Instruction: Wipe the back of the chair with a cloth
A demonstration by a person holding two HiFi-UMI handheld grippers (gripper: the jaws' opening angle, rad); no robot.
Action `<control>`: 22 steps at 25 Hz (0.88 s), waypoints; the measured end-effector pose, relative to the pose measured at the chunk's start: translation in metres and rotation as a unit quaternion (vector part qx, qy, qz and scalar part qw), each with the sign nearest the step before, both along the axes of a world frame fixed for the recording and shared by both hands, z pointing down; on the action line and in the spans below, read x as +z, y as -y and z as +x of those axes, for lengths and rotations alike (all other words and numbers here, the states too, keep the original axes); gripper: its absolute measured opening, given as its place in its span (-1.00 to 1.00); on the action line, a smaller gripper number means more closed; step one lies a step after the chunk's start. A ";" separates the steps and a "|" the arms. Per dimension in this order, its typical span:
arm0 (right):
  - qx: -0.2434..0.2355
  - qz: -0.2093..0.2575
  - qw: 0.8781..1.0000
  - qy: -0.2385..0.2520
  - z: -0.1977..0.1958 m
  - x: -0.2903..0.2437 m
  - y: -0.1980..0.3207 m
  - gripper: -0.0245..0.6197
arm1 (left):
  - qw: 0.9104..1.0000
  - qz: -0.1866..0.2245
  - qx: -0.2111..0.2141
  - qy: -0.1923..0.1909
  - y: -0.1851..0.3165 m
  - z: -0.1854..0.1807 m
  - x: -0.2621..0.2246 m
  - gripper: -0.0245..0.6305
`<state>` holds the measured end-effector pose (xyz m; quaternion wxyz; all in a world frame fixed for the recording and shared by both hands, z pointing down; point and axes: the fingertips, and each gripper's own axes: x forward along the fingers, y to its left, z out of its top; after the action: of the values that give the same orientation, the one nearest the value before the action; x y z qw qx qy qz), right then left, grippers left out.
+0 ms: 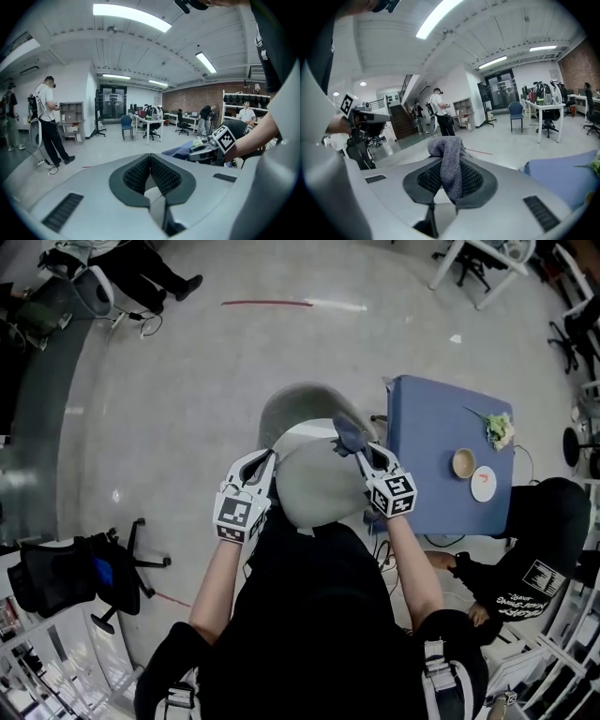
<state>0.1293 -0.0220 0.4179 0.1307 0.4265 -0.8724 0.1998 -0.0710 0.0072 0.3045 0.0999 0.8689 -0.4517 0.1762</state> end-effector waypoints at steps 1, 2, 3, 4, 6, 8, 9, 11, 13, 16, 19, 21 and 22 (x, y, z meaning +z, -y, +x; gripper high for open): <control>-0.007 0.011 1.000 0.003 0.003 -0.011 -0.005 -0.68 | 1.000 0.002 -0.002 0.001 -0.003 0.004 -0.002 -0.85; -0.012 0.021 1.000 0.006 0.006 -0.021 -0.010 -0.68 | 1.000 0.003 -0.003 0.002 -0.006 0.008 -0.004 -0.85; -0.017 0.030 0.999 0.010 0.008 -0.030 -0.015 -0.68 | 1.000 0.004 -0.005 0.004 -0.008 0.011 -0.005 -0.85; -0.022 0.039 0.999 0.014 0.010 -0.037 -0.018 -0.68 | 1.000 0.005 -0.007 0.006 -0.010 0.014 -0.005 -0.85; -0.031 0.053 0.998 0.021 0.014 -0.049 -0.025 -0.68 | 1.000 0.007 -0.012 0.007 -0.014 0.020 -0.005 -0.85; -0.041 0.064 0.997 0.022 0.017 -0.059 -0.034 -0.68 | 1.000 0.008 -0.016 0.007 -0.019 0.028 -0.006 -0.85; -0.047 0.070 0.996 0.021 0.018 -0.064 -0.037 -0.68 | 1.000 0.009 -0.018 0.007 -0.022 0.031 -0.008 -0.85; -0.058 0.079 0.995 0.017 0.019 -0.072 -0.043 -0.68 | 1.000 0.011 -0.020 0.008 -0.027 0.037 -0.011 -0.85; -0.068 0.086 0.994 0.015 0.018 -0.077 -0.047 -0.68 | 1.000 0.013 -0.022 0.008 -0.031 0.042 -0.012 -0.85; -0.088 0.100 0.991 0.011 0.017 -0.084 -0.053 -0.68 | 0.999 0.016 -0.029 0.010 -0.038 0.047 -0.012 -0.85; -0.108 0.109 0.988 0.010 0.015 -0.091 -0.060 -0.68 | 0.999 0.015 -0.036 0.013 -0.044 0.050 -0.013 -0.85; -0.118 0.111 0.987 0.013 0.015 -0.092 -0.066 -0.68 | 0.999 0.014 -0.040 0.015 -0.049 0.053 -0.012 -0.85; -0.121 0.111 0.986 0.014 0.015 -0.092 -0.068 -0.68 | 0.999 0.015 -0.041 0.015 -0.051 0.054 -0.012 -0.85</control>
<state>0.1438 0.0460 0.3257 0.0937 0.3271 -0.9360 0.0904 -0.0172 0.0582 0.2925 0.0875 0.8481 -0.4911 0.1786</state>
